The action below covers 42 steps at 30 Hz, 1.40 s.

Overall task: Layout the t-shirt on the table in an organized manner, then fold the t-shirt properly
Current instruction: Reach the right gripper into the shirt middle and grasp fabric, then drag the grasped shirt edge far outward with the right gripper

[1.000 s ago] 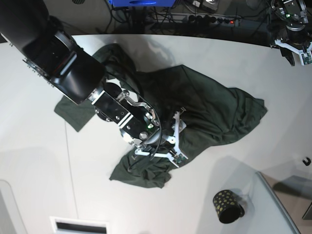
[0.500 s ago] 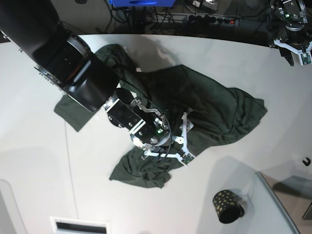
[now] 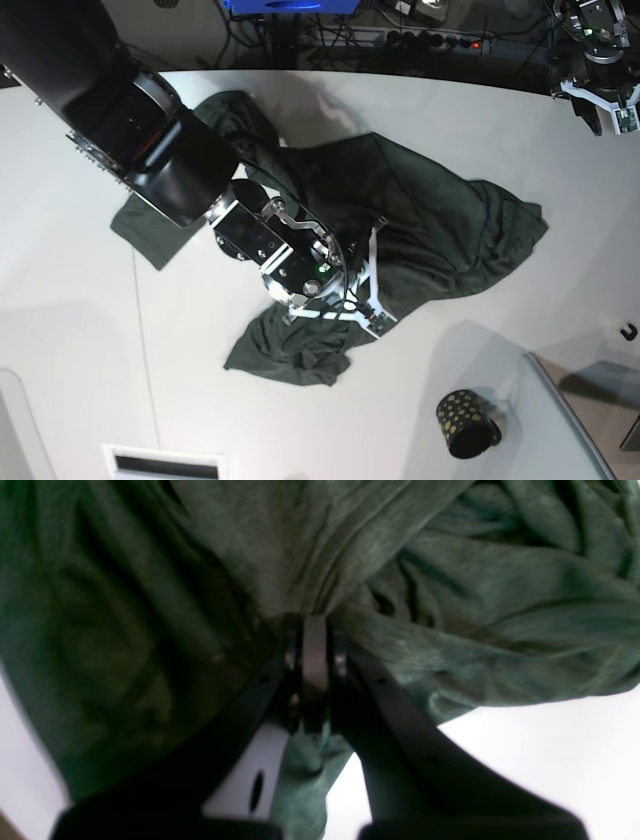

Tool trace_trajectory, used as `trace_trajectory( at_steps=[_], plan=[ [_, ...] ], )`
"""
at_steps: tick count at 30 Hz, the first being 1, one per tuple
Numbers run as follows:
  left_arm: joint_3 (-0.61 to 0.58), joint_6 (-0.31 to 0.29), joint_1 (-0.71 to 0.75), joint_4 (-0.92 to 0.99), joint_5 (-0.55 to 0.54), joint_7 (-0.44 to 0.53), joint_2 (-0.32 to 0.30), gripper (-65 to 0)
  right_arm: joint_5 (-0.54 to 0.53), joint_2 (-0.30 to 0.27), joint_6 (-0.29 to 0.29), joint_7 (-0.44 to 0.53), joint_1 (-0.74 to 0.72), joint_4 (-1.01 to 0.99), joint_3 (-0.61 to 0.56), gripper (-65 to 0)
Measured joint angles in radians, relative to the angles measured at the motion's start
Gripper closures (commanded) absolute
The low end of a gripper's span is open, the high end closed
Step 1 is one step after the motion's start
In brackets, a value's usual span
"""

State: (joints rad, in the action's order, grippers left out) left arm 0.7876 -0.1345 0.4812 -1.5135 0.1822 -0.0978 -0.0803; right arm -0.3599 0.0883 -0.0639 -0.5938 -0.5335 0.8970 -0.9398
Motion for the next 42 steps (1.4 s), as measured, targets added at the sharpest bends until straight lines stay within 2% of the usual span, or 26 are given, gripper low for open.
trace_trajectory(
  at_steps=[3,6,12,19,22,27,29,31,36,39,42],
  plan=[
    [-0.001,0.002,-0.016,0.002,0.001,-0.001,-0.001,-37.5,-0.004,-0.063,-0.006,-0.039,0.014,0.161,0.014,-0.3],
    [-0.003,0.000,-0.018,0.002,0.001,0.003,-0.002,-37.5,0.005,-0.102,-0.007,-0.084,0.055,0.236,0.112,-0.3],
    [-0.003,-0.001,-0.033,0.002,0.001,0.000,0.003,-37.5,-0.011,-0.134,-0.005,-0.154,0.091,0.379,0.182,-0.3],
    [-0.011,0.003,-0.031,0.002,0.001,0.001,-0.002,-37.5,0.011,-0.352,-0.005,-0.309,0.176,0.631,0.455,-0.3],
    [-0.062,0.001,-0.029,0.002,0.001,-0.003,-0.004,-37.5,-0.009,-0.422,-0.009,-0.300,0.193,0.705,0.547,-0.3],
    [-0.121,0.002,-0.032,-0.002,0.001,-0.002,-0.003,-37.5,0.000,-0.540,-0.016,-0.320,0.245,0.713,0.716,-0.3],
    [-0.143,0.002,-0.031,-0.002,0.001,-0.001,-0.003,-37.5,0.005,-0.563,-0.056,-0.323,0.245,0.711,0.771,-0.2],
    [-0.164,0.003,-0.031,-0.003,0.002,0.000,-0.004,-37.5,-0.009,-0.571,-0.062,-0.294,0.232,0.682,0.816,-0.2],
    [-0.195,0.002,-0.029,-0.004,0.005,0.000,0.001,-37.5,0.014,-0.595,-0.067,-0.306,0.241,0.477,0.901,-1.5],
    [-0.200,0.003,-0.029,-0.005,0.005,0.000,0.005,-37.5,0.011,-0.591,-0.064,-0.317,0.251,0.421,0.910,-13.2],
    [-0.205,0.002,-0.028,-0.010,0.004,-0.008,0.005,-37.5,0.008,-0.586,-0.065,-0.305,0.272,0.482,0.910,-29.4]
  ],
)
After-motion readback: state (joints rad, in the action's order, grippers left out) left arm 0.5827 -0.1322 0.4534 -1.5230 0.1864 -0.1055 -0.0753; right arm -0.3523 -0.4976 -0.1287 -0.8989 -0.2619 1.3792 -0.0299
